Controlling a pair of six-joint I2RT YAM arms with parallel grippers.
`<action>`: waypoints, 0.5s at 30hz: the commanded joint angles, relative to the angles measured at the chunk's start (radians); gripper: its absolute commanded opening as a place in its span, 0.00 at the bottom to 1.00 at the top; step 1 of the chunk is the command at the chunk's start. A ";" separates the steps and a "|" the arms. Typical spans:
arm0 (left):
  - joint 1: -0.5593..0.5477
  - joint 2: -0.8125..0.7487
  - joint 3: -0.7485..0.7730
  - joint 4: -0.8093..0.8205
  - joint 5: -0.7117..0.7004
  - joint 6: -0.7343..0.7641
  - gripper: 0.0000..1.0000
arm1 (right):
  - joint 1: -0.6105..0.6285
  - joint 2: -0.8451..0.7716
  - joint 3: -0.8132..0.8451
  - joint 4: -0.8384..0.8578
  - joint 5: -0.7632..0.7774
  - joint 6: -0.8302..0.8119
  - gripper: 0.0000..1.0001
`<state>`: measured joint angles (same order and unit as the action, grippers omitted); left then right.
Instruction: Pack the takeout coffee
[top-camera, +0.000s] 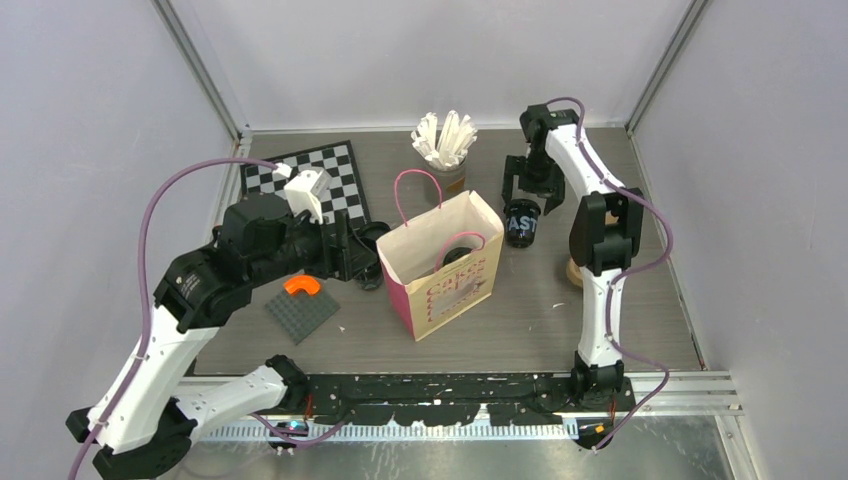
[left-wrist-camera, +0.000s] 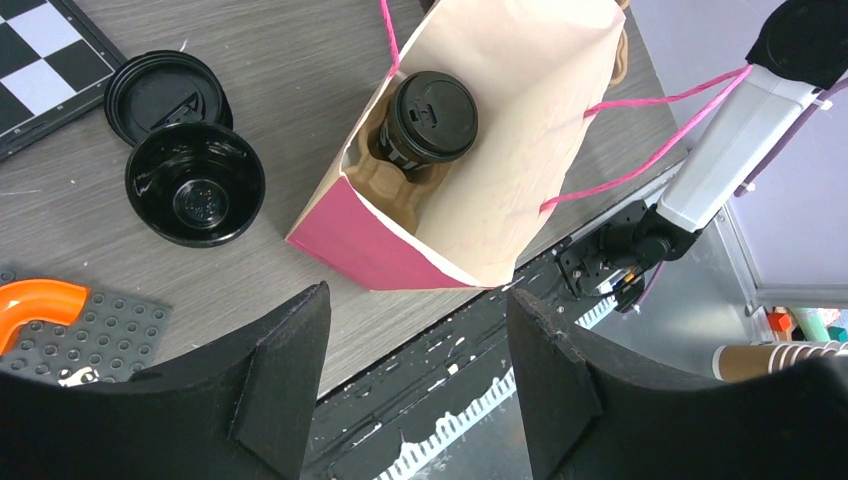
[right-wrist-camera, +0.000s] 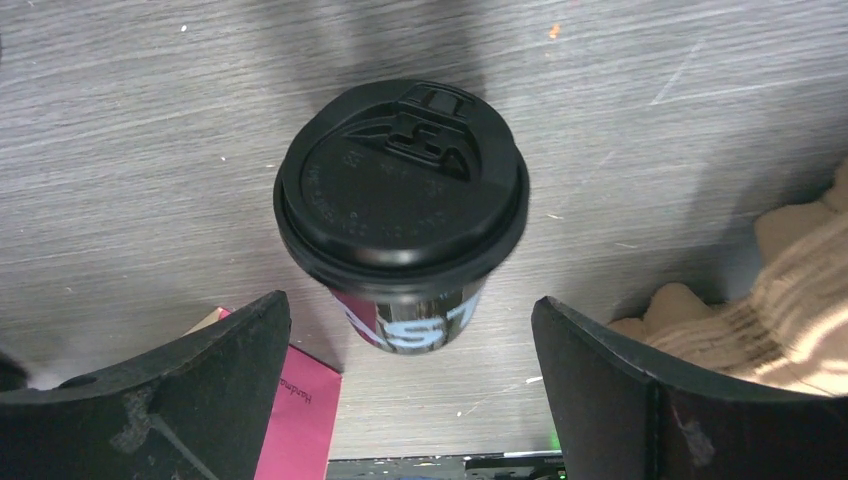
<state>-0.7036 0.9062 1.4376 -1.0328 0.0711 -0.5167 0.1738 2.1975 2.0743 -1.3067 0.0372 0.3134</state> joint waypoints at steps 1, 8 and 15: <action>0.003 0.005 0.005 0.024 -0.006 0.000 0.67 | -0.008 0.044 0.037 -0.008 -0.082 -0.012 0.94; 0.003 0.007 0.006 0.029 -0.009 0.000 0.66 | -0.017 0.054 -0.004 0.062 -0.100 -0.019 0.90; 0.002 0.005 0.008 0.031 -0.008 -0.001 0.66 | -0.020 -0.032 -0.144 0.241 -0.088 -0.062 0.79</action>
<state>-0.7036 0.9184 1.4376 -1.0306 0.0711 -0.5167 0.1593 2.2551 2.0178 -1.2110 -0.0456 0.2916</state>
